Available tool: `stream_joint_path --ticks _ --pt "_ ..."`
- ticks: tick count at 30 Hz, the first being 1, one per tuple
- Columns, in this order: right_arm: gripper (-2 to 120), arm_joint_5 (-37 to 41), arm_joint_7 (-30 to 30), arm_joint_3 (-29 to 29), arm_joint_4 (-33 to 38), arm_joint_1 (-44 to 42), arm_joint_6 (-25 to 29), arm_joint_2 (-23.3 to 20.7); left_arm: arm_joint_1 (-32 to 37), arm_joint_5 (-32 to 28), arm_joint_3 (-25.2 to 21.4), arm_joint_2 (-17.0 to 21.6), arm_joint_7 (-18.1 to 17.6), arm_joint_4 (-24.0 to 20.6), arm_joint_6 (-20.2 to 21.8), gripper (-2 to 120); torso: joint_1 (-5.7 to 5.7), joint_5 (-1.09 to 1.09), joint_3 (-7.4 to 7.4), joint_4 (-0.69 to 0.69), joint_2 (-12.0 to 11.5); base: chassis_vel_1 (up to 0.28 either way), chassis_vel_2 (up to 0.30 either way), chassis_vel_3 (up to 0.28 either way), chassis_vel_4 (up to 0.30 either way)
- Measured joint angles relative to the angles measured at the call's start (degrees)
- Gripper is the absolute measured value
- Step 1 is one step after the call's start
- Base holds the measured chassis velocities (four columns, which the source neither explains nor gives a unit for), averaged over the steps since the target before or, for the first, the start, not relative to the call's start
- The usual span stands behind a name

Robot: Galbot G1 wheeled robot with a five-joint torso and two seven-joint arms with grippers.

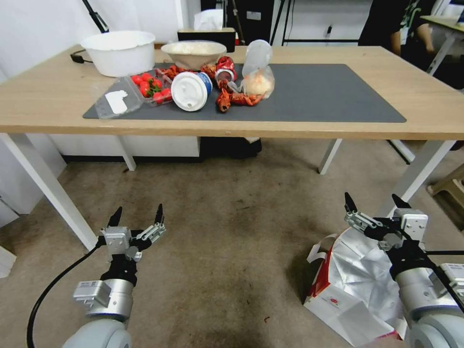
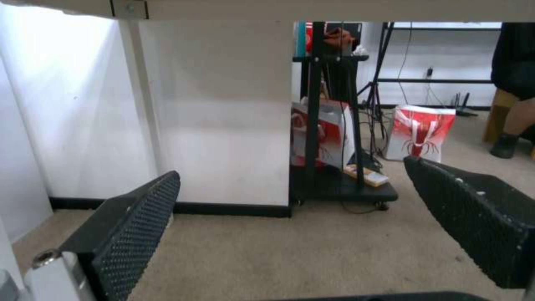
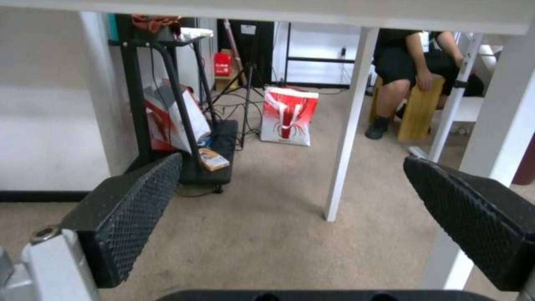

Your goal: Pick up the food delivery bag from the floor and place it on the table.

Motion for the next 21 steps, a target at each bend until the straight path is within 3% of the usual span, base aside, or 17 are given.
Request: stream_joint_path --ticks 21 --pt "100 0.2 0.1 0.0 0.0 -0.3 0.6 0.0 0.3 0.0 0.1 -0.1 0.1 0.0 -0.4 100 -0.91 0.0 -3.79 0.0 -4.7 0.0 0.0 0.0 0.0"
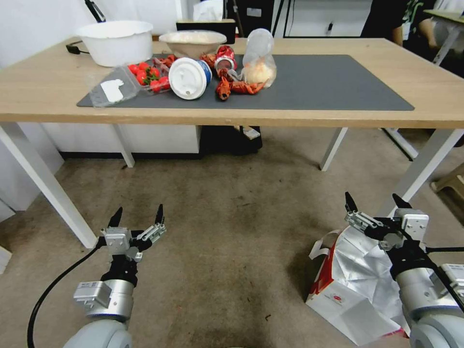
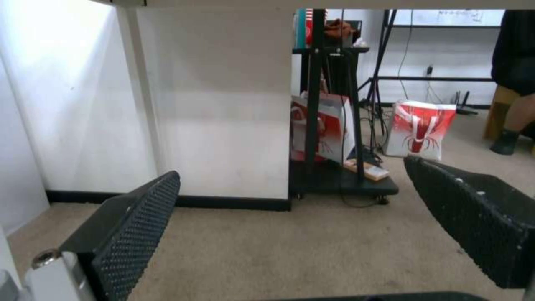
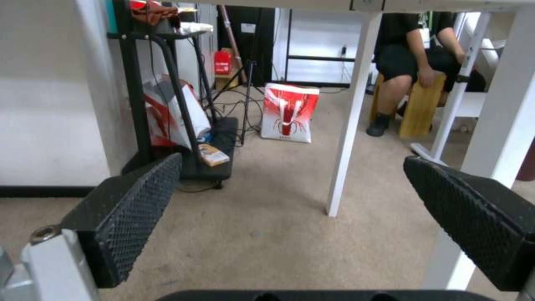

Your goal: Pick up the food delivery bag from the floor and place it on the table.

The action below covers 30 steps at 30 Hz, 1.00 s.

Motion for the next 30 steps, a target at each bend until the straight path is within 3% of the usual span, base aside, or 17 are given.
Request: stream_joint_path --ticks 22,26,30 --pt "100 -0.1 0.0 0.0 0.1 -0.1 0.1 0.0 0.0 0.0 0.0 0.1 0.0 -0.1 0.0 100 -0.56 0.0 -4.13 0.0 -4.7 0.0 0.0 0.0 0.0" --pt "100 -0.1 0.0 0.0 0.0 -0.1 0.1 0.0 -0.1 0.0 0.1 0.0 0.0 0.2 0.0 100 -0.75 0.0 -5.78 0.0 -6.7 0.0 0.0 0.0 0.0" --pt "100 -0.1 0.0 0.0 -0.1 0.0 0.1 0.0 -0.1 0.0 0.1 0.0 0.0 0.3 0.0 100 -0.84 0.0 -5.77 -0.01 -7.2 0.0 0.0 0.0 0.0"
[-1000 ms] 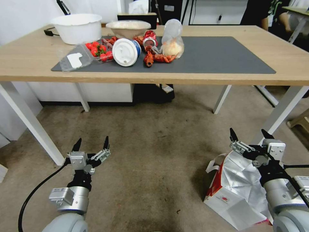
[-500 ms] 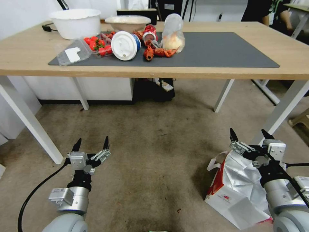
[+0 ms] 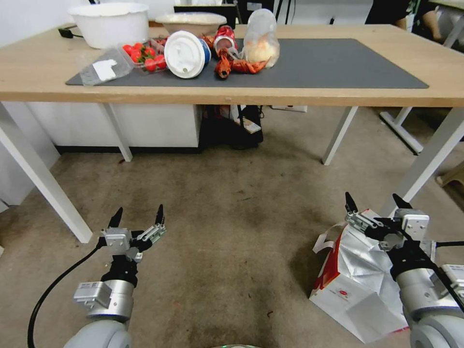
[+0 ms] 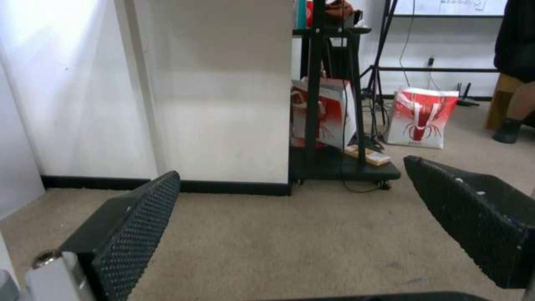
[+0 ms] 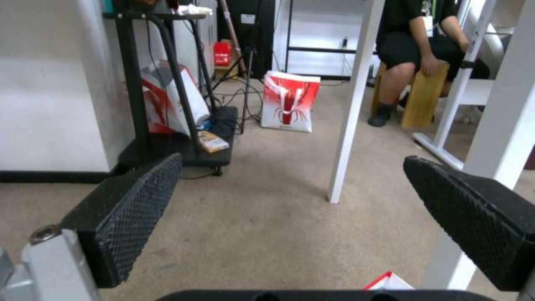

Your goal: Pick up the food delivery bag from the floor and place it on the table.

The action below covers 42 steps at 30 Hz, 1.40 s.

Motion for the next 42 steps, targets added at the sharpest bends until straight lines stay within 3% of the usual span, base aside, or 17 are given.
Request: stream_joint_path --ticks 21,30,37,39,42 --pt "100 -0.2 0.8 0.5 -0.4 -0.1 -0.7 -0.6 -0.5 -0.1 0.0 0.1 0.1 0.9 -0.4 100 -0.03 0.0 0.0 0.0 0.2 0.0 0.0 0.0 0.0" --pt "100 -0.1 5.5 3.0 -0.9 -0.4 -6.4 -2.0 -0.5 -0.5 -0.1 0.4 0.1 1.1 -0.7 100 0.0 0.0 0.0 0.0 0.3 0.0 0.0 0.0 0.0" --pt "100 2.5 11.6 8.7 -7.4 0.2 -10.3 -4.5 0.1 -0.4 -0.4 0.0 0.0 0.9 -0.9 100 0.01 0.01 0.0 0.0 0.4 0.0 0.0 0.0 0.0" --pt "100 4.5 13.1 12.6 -13.7 1.4 -10.7 -6.1 0.2 -0.3 -0.5 -0.3 0.0 0.8 -1.0 100 0.02 0.03 0.0 -0.01 0.4 0.0 0.0 0.0 0.0" --pt "100 6.0 14.4 14.2 -18.5 2.6 -10.7 -7.6 0.2 -0.3 -0.4 -0.2 0.0 0.8 -1.0 100 0.02 0.01 0.0 0.0 0.4 0.0 0.0 0.0 0.0"
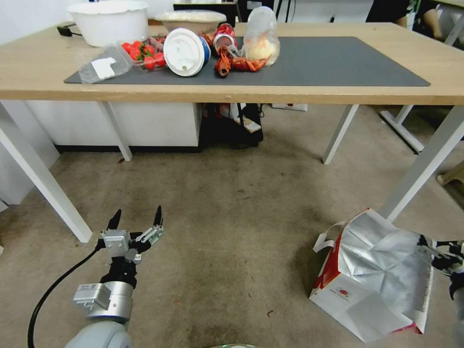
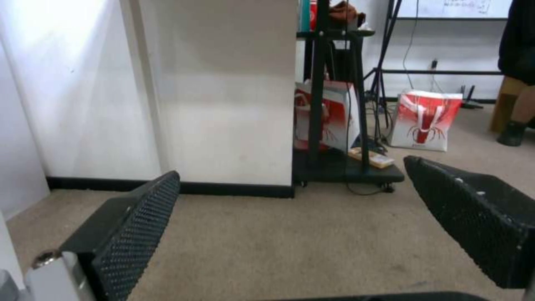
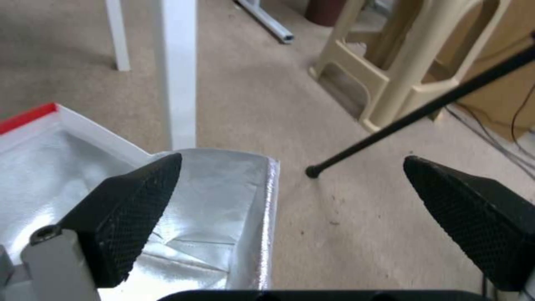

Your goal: Pick up the food delivery bag from the floor and place it on the table.

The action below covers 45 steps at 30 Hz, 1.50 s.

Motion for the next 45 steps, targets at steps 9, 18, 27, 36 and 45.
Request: stream_joint_path --ticks 9,18,27,36,45 --pt "100 3.7 3.5 -1.4 -7.2 4.0 0.1 -1.5 -0.4 -0.1 0.1 0.8 0.0 0.3 0.0 100 0.01 0.0 0.0 0.01 0.1 0.0 0.0 0.0 0.0" --pt "100 6.8 5.6 -3.8 -16.1 8.8 -1.7 -3.7 -1.1 -0.6 0.4 1.8 0.3 0.9 0.3 100 0.02 -0.01 0.0 0.0 0.1 0.0 0.0 0.0 0.0" --pt "100 10.8 7.1 -5.3 -19.3 10.8 -3.5 -3.9 -1.3 -0.7 0.4 2.0 0.4 1.0 0.4 100 0.02 -0.01 0.0 0.0 0.1 0.0 0.0 0.0 0.0" --pt "76 11.3 7.1 -5.8 -20.0 10.9 -3.9 -3.3 -1.3 -0.7 0.5 1.9 0.6 1.1 0.3 100 0.02 -0.01 0.0 0.01 0.1 0.0 0.0 0.0 0.0" --pt "49 11.4 6.9 -5.7 -19.6 10.5 -3.9 -3.2 -1.3 -0.7 0.6 1.8 0.7 1.2 0.2 100 0.02 -0.01 0.0 0.0 0.1 0.0 0.0 0.0 0.0"
